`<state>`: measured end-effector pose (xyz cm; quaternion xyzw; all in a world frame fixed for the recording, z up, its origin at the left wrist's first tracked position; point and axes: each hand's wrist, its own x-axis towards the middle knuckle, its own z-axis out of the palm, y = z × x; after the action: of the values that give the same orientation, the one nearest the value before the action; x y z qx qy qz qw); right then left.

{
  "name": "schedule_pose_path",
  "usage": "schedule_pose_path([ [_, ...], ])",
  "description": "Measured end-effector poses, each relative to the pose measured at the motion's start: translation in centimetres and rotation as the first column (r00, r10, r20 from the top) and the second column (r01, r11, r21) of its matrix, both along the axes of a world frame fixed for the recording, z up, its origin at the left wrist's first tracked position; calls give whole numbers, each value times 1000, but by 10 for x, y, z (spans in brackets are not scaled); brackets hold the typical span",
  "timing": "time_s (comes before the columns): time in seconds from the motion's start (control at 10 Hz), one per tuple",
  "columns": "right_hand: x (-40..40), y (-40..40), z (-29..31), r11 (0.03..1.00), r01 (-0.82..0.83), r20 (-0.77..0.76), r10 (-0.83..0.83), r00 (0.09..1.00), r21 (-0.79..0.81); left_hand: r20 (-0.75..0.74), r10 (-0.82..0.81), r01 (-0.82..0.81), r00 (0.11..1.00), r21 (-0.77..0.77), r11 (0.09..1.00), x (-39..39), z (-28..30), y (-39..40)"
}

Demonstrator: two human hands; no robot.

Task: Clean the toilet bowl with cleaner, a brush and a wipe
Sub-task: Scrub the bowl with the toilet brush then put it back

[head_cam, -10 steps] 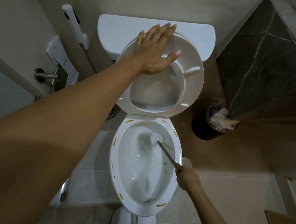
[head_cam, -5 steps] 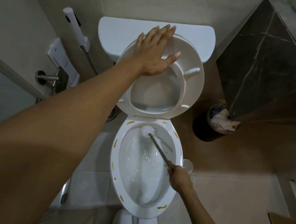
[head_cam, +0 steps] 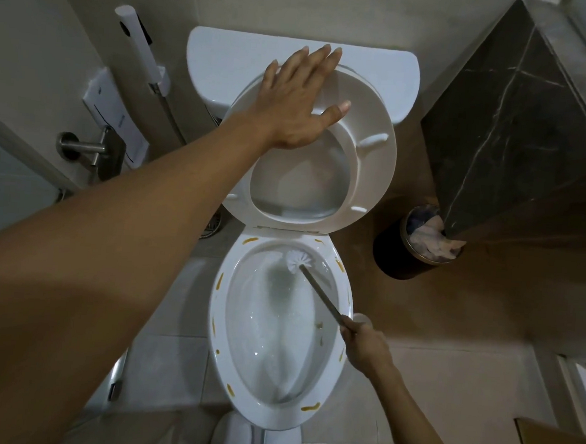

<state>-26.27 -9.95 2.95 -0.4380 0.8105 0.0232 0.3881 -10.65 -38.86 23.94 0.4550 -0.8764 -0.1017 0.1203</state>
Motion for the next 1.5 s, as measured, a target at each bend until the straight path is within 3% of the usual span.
schedule_pose_path([
  [0.3, 45, -8, -15, 999, -38, 160, 37, 986, 6, 2, -7, 7, 1000, -18, 1000, 0, -2, -2],
  [0.5, 4, 2, -10, 997, 67, 39, -69, 997, 49, 14, -9, 10, 1000, -13, 1000, 1, -1, 0],
  [0.7, 38, -8, -6, 998, -65, 126, 65, 990, -6, 21, 3, -2, 1000, -25, 1000, 1, -2, -2],
  [0.8, 26, -11, 8, 1000, -24, 69, 25, 997, -15, 34, -6, 7, 999, -28, 1000, 0, -3, -2],
  [1.0, -18, 13, 25, 987, -77, -148, 98, 984, 141, 18, -5, 5, 1000, -15, 1000, 1, -1, -2],
  [1.2, -30, -8, 53, 902, -218, -69, 261, 963, 374, 12, -10, 10, 1000, -8, 1000, 1, 0, -1],
  [1.3, -32, -32, 81, 874, -212, -74, 270, 960, 437, 9, -7, 7, 1000, -11, 1000, 0, -1, -1],
  [1.4, -32, -52, 95, 902, -228, -154, 301, 941, 367, 1, -6, 6, 1000, -4, 1000, 1, 0, -1],
  [1.5, -28, -55, 99, 862, -257, -159, 355, 921, 437, 8, -11, 11, 1000, -8, 1000, 1, -1, -1],
])
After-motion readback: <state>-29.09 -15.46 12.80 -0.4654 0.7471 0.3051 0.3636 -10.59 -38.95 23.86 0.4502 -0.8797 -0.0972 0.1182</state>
